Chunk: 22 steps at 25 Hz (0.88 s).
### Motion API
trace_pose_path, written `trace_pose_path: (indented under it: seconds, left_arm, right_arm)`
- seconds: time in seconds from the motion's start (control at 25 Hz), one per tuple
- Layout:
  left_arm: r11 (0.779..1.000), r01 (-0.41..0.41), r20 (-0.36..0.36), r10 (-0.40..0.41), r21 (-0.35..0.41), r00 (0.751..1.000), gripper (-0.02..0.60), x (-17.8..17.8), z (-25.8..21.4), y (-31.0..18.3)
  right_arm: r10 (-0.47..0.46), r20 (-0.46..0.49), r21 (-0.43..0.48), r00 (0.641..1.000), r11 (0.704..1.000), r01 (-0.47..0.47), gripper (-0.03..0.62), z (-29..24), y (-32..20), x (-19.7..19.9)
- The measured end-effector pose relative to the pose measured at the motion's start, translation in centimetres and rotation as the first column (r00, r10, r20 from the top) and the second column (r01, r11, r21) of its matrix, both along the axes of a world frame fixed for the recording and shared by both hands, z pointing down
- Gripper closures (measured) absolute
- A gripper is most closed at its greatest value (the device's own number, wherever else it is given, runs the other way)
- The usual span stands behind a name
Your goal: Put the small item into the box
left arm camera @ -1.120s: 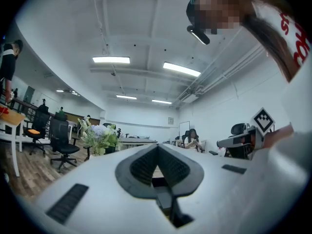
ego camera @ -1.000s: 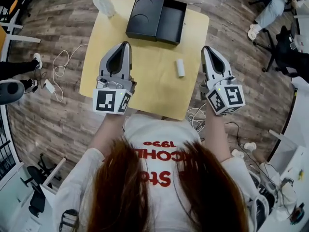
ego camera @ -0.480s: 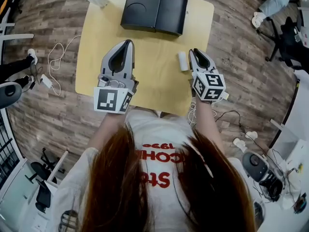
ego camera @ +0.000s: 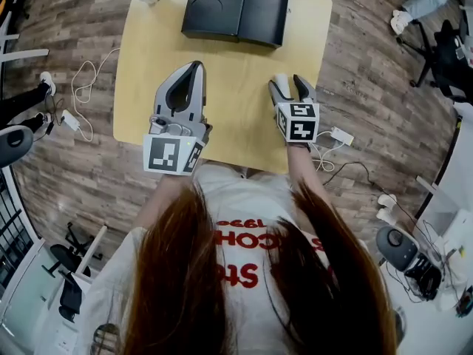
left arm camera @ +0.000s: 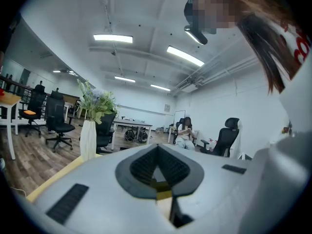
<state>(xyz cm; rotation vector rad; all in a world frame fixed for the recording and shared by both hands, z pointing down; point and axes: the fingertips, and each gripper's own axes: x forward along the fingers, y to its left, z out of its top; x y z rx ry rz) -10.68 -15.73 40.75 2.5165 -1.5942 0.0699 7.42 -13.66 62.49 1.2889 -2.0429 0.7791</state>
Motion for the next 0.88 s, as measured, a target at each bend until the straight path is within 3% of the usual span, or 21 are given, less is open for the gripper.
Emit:
trace_pose_path:
  seconds: [0.2, 0.24, 0.32, 0.48, 0.68, 0.88]
  left_arm:
    - [1.0, 0.004, 0.0, -0.004, -0.009, 1.0, 0.578, 0.0, 0.4, 0.2]
    - [1.0, 0.005, 0.0, -0.005, -0.009, 1.0, 0.577, -0.1, 0.4, 0.2]
    - [1.0, 0.006, -0.001, -0.006, -0.007, 1.0, 0.577, -0.2, 0.4, 0.3]
    - [1.0, 0.01, -0.001, -0.01, 0.006, 1.0, 0.578, -0.2, 0.0, 0.2]
    - [0.999, 0.019, -0.002, -0.019, 0.042, 1.0, 0.577, -0.5, -1.3, -0.5]
    - [0.996, 0.026, 0.002, -0.026, 0.089, 1.0, 0.578, -0.6, -3.0, -1.0]
  right_arm:
    - [-0.008, -0.069, -0.003, 0.998, 1.0, 0.008, 0.321, 0.6, -0.1, 0.4]
    - [-0.008, -0.079, -0.001, 0.997, 1.0, 0.008, 0.335, 0.5, -0.1, 0.4]
    - [-0.009, -0.084, 0.004, 0.996, 1.0, 0.01, 0.452, 0.4, -0.2, 0.5]
    - [-0.009, -0.045, 0.034, 0.999, 0.999, 0.011, 0.455, -0.6, -0.4, 0.7]
    - [0.015, 0.023, 0.15, 1.0, 0.988, -0.018, 0.457, -4.3, -2.1, 1.1]
    - [0.021, 0.095, 0.301, 0.995, 0.953, -0.049, 0.457, -10.0, -4.1, 1.5]
